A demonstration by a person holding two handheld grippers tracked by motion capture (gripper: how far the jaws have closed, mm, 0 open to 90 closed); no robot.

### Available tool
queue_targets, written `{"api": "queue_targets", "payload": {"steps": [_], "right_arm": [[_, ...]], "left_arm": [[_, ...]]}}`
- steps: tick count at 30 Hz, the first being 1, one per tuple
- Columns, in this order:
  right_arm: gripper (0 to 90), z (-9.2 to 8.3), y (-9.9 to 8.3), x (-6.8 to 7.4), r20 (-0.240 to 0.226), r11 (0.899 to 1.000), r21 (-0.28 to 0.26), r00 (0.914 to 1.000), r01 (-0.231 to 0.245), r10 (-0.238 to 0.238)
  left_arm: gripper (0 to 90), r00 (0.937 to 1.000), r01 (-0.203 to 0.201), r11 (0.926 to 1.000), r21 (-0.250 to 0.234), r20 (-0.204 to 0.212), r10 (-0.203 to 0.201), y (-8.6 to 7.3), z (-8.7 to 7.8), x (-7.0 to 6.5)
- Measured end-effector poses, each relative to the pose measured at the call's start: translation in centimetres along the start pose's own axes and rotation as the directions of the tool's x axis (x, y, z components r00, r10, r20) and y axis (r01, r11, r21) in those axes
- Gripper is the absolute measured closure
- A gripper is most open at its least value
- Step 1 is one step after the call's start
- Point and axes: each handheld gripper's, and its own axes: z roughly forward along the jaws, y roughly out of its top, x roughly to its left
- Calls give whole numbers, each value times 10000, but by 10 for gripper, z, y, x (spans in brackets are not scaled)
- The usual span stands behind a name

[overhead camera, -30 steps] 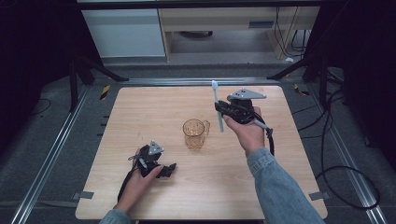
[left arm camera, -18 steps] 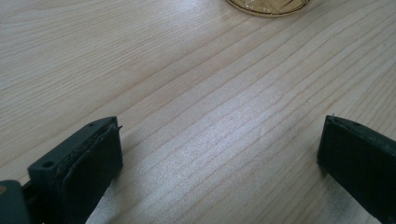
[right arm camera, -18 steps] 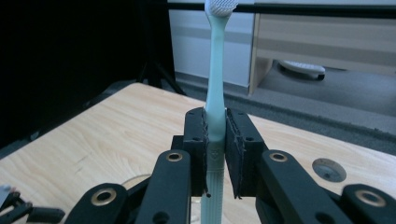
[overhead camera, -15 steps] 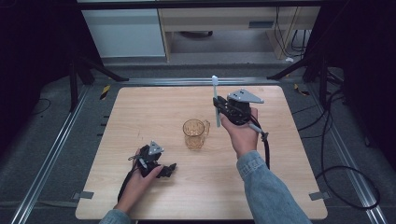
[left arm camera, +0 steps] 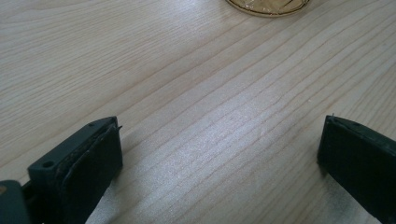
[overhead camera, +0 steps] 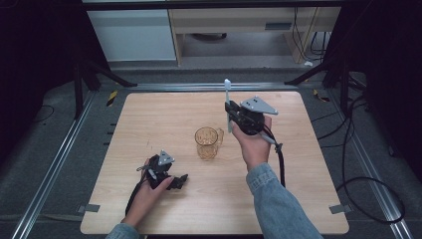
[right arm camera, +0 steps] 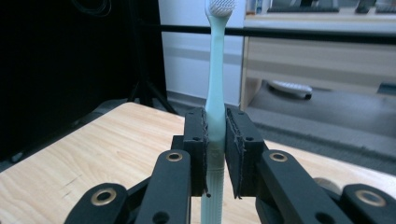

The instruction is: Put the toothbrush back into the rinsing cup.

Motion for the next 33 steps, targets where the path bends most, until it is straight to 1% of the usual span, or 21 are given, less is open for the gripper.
{"api": "queue_targets", "payload": {"steps": [4, 6, 10, 11, 12, 13, 15, 17, 23, 29, 32, 33], "right_arm": [[792, 0, -1, 2, -5, 9997, -238, 10000, 43, -44], [792, 1, -3, 2, -38, 9990, -440, 10000, -73, 72], [792, 4, -5, 2, -98, 9981, -563, 9996, -255, 250], [792, 4, -5, 3, -95, 9973, -682, 9996, -274, 268], [792, 4, -5, 3, -95, 9973, -682, 9996, -274, 268], [792, 5, -5, 4, -161, 9958, -878, 9995, -274, 261], [792, 5, -5, 4, -162, 9954, -927, 9996, -259, 245], [791, 6, -5, 5, -184, 9933, -1117, 9995, -279, 260], [792, 12, -10, 5, -215, 9904, -1299, 9988, -474, 450], [791, 16, -12, 4, -199, 9881, -1446, 9986, -516, 492], [792, 18, -15, 2, -190, 9857, -1588, 9983, -568, 545], [791, 18, -16, 2, -185, 9840, -1656, 9979, -649, 627]], "left_arm": [[0, 10000, -1, 10000, -1, -4, 1, 0, 0, 0], [0, 10000, -4, 10000, 1, -3, 4, 0, 0, 0], [0, 10000, -4, 10000, -3, 2, 4, 0, 0, 0], [0, 10000, -6, 10000, -1, 2, 6, 0, 0, 0], [0, 10000, -4, 10000, 0, 2, 4, 0, 0, 0], [0, 10000, -9, 10000, 1, 3, 9, 0, 0, 0], [0, 10000, -9, 10000, 2, 3, 9, 0, 0, 0], [0, 10000, -7, 10000, 1, 1, 7, 0, 0, 0], [0, 10000, 16, 10000, 0, 7, -16, 0, 0, 0], [0, 10000, 6, 10000, 10, 11, -6, 0, 0, 0], [0, 10000, -11, 10000, 21, 4, 11, 0, 0, 0], [0, 10000, -9, 10000, 22, 1, 9, 0, 0, 0]]}}
